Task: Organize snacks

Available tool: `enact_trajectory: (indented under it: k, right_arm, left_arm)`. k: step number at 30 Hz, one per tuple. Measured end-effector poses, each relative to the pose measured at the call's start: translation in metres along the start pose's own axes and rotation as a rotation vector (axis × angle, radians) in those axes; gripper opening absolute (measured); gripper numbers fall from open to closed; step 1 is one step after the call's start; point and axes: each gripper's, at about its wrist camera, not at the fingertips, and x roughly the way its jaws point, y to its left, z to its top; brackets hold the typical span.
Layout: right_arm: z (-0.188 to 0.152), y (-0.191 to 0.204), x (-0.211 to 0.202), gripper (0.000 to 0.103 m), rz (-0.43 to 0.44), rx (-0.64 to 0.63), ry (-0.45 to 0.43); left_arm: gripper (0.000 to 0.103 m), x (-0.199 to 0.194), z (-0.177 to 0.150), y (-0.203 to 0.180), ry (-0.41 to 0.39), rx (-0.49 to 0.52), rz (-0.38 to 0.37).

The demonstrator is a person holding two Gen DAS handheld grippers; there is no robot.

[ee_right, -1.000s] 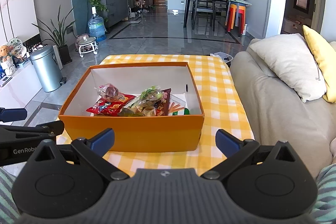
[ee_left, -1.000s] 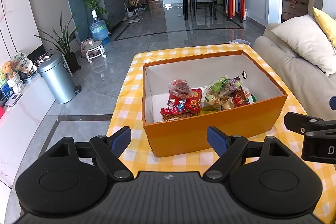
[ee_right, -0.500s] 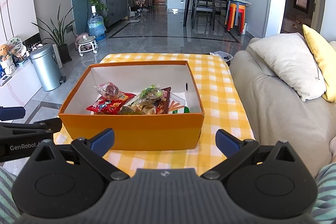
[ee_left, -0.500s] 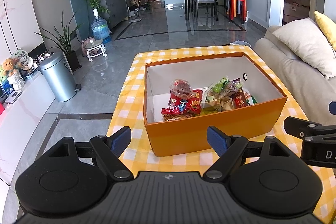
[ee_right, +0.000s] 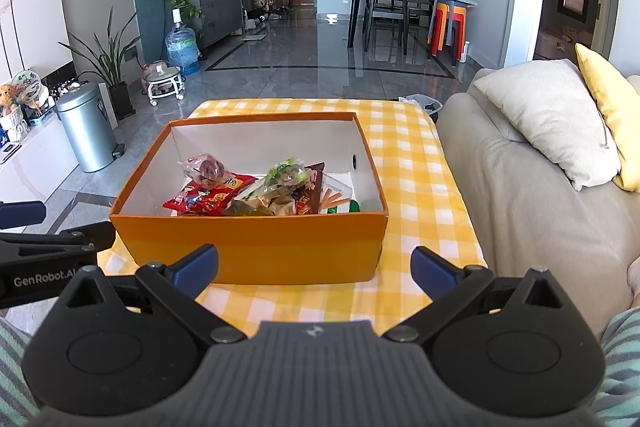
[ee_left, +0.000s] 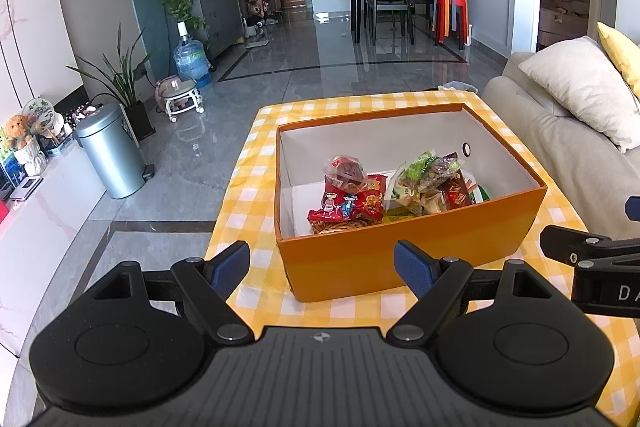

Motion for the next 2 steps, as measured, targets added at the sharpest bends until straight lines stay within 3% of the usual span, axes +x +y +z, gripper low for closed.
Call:
enact_trajectory:
  k: [2]
  right_arm:
    - [-0.0003, 0.0001, 0.0003, 0.099, -0.001, 0.000, 0.002]
  left_arm:
    - [0.096, 0.0001, -0.0003, 0.0007, 0.000, 0.000, 0.001]
